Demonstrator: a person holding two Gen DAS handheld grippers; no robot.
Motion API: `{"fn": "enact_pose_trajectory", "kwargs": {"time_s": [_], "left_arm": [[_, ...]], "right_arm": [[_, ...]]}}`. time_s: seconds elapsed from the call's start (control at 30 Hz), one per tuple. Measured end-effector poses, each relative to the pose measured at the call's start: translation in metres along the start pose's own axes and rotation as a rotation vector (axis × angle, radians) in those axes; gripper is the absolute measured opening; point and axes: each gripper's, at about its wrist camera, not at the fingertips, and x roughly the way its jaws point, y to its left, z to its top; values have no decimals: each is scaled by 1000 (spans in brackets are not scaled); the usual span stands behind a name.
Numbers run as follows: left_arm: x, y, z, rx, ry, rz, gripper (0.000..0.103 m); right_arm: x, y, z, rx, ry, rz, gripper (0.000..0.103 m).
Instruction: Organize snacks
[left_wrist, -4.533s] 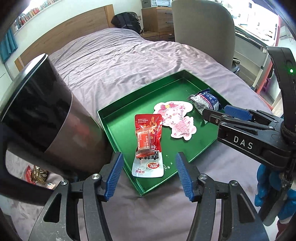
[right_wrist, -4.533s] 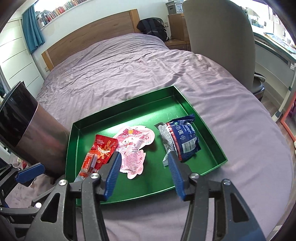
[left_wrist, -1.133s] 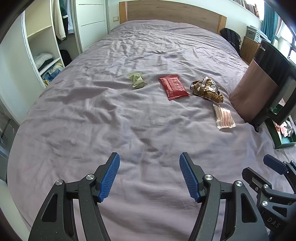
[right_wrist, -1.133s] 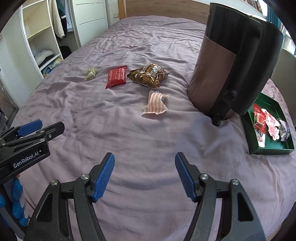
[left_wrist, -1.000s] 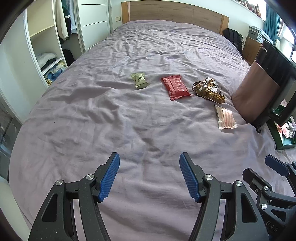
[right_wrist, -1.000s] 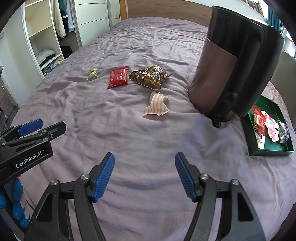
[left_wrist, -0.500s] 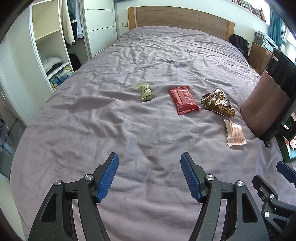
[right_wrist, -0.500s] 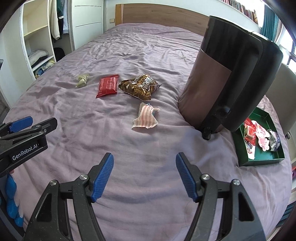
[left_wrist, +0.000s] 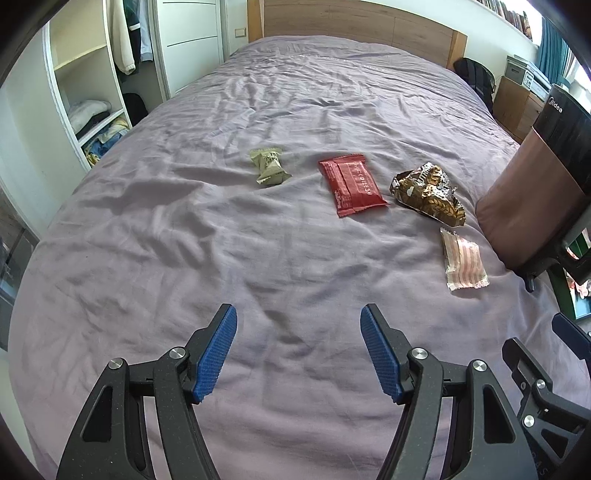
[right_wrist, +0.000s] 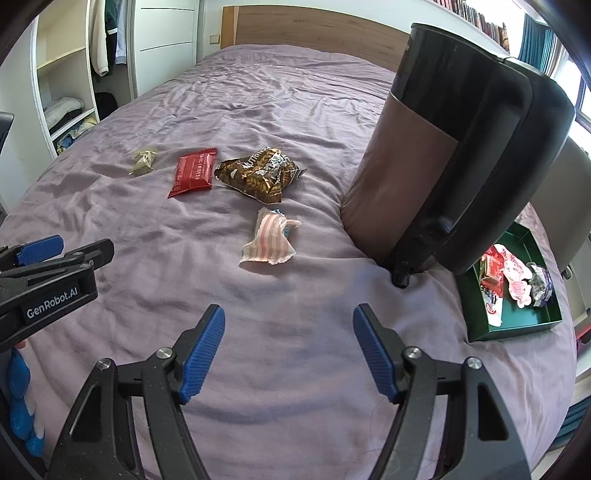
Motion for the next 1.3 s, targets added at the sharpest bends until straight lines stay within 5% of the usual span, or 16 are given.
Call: {"fn": "enact_pose_trajectory", "kwargs": {"time_s": [0.53, 0.97, 1.3], "left_arm": [[-10, -32, -33, 39, 205, -333, 64], [-10, -40, -40, 74, 219, -333, 64], [-12, -51, -46, 110, 260, -408, 64]], "right_arm": [[7, -13, -2, -9, 7, -48, 103], [10, -23, -6, -3, 15, -73, 103], [12, -25, -8, 1, 22, -83, 103]]}}
